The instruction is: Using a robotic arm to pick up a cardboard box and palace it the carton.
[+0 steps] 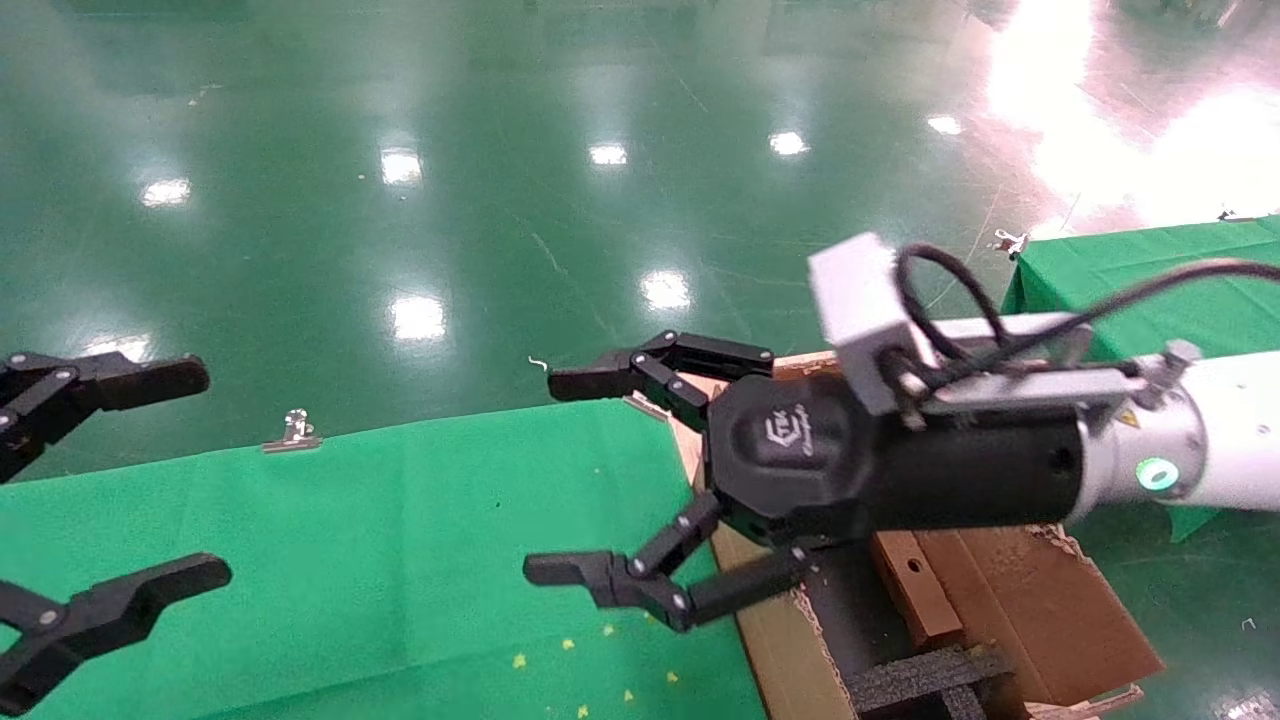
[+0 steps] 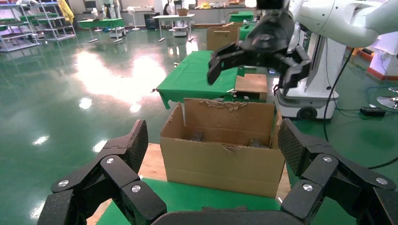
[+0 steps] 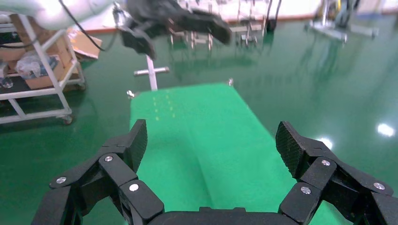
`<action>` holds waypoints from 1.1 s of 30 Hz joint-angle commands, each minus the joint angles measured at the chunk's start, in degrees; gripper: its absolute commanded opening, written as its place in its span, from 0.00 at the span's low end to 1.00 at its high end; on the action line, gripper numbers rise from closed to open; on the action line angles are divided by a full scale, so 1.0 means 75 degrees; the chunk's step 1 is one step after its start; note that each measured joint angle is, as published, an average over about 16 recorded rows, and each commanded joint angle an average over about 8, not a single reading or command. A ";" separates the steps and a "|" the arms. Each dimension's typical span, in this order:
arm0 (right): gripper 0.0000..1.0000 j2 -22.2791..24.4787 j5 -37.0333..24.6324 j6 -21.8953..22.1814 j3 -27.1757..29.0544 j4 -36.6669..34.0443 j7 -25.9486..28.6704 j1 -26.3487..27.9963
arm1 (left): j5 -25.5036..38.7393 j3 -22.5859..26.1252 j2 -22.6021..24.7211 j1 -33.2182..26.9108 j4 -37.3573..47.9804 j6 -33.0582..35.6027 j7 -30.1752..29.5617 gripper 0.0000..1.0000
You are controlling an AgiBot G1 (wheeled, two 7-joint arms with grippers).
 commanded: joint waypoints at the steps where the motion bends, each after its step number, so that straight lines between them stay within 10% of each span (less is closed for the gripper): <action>1: 1.00 -0.0047 0.0172 -0.0163 0.0333 0.0002 -0.0366 -0.0262 | -0.0002 0.0002 -0.0001 0.0000 0.0002 -0.0002 0.0001 1.00; 33: 1.00 -0.0085 0.0342 -0.0312 0.0620 -0.0005 -0.0716 -0.0495 | 0.0325 -0.0287 0.0169 -0.0008 -0.0219 0.0230 -0.0208 1.00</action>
